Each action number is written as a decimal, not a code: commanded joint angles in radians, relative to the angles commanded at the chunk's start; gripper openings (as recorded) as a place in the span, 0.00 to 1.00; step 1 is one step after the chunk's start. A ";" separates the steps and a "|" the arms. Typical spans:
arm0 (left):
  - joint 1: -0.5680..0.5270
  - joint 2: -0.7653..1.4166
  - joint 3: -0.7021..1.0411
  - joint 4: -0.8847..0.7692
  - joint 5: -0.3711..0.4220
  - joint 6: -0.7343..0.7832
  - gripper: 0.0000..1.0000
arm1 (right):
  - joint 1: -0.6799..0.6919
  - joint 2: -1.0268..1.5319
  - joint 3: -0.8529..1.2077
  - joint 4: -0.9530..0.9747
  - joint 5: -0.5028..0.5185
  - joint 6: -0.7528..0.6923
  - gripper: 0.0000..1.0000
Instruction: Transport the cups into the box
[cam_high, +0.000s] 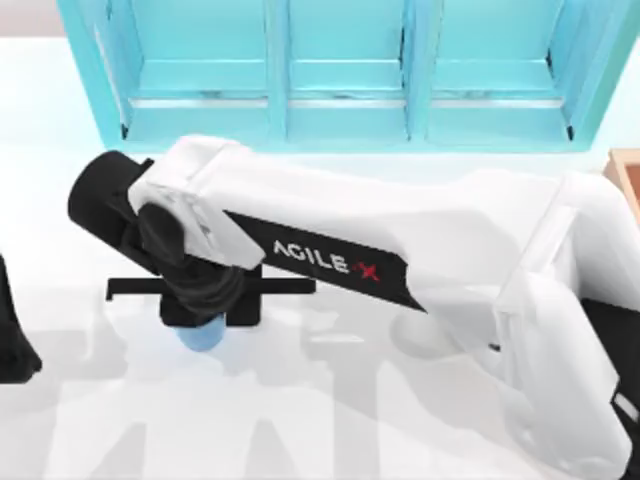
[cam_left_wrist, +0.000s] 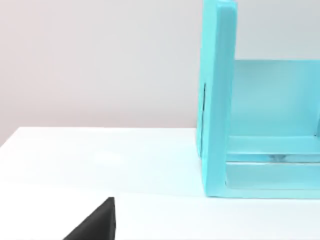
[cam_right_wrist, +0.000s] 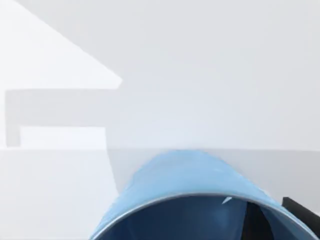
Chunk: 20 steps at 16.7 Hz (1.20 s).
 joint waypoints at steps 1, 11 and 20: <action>0.000 0.000 0.000 0.000 0.000 0.000 1.00 | 0.004 -0.002 0.001 0.000 -0.001 0.002 0.00; 0.000 0.000 0.000 0.000 0.000 0.000 1.00 | -0.100 -0.378 -0.292 -0.048 -0.023 -0.106 0.00; 0.000 0.000 0.000 0.000 0.000 0.000 1.00 | -0.128 -0.441 -0.349 -0.059 -0.030 -0.139 0.00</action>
